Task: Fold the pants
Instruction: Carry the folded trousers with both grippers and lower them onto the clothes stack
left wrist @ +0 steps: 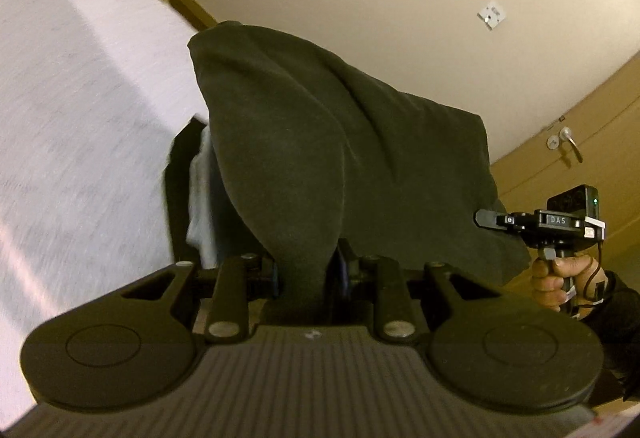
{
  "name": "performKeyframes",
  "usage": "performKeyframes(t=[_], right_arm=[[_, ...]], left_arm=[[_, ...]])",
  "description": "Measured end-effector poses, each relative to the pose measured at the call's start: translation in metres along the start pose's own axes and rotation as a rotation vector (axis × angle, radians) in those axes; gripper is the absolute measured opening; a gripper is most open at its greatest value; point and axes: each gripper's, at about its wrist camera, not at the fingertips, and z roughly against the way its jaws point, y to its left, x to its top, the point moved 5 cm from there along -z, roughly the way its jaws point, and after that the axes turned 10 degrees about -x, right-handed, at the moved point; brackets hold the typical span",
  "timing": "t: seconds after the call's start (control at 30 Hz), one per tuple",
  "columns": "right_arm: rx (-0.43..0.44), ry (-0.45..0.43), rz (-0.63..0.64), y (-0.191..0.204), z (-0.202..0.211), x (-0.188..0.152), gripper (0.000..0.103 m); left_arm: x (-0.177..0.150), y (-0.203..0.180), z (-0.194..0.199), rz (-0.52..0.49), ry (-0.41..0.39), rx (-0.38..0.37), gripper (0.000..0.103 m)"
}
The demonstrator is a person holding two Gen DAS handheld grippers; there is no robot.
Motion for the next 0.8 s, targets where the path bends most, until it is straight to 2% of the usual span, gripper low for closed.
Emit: performKeyframes(t=[0.07,0.23,0.37,0.5,0.63,0.8], right_arm=[[-0.015,-0.009,-0.022,-0.014,-0.009,0.022,0.028],[-0.056,-0.010,-0.089,-0.048,-0.034,0.057,0.028],[-0.082,0.003,-0.142,-0.076,-0.056,0.069,0.028],[-0.095,0.021,-0.174,-0.096,-0.076,0.063,0.029],[-0.111,0.036,-0.156,-0.114,-0.081,0.060,0.030],[-0.103,0.050,-0.170,-0.118,-0.073,0.057,0.030]], left_arm=[[0.031,0.006,-0.033,-0.003,0.028,-0.011,0.021],[0.055,0.028,-0.080,-0.003,0.101,-0.015,0.021],[0.059,0.042,-0.115,-0.001,0.153,-0.002,0.021],[0.047,0.057,-0.130,0.005,0.196,0.007,0.021],[0.039,0.072,-0.139,0.042,0.196,-0.010,0.022],[0.030,0.071,-0.132,0.061,0.163,-0.020,0.022]])
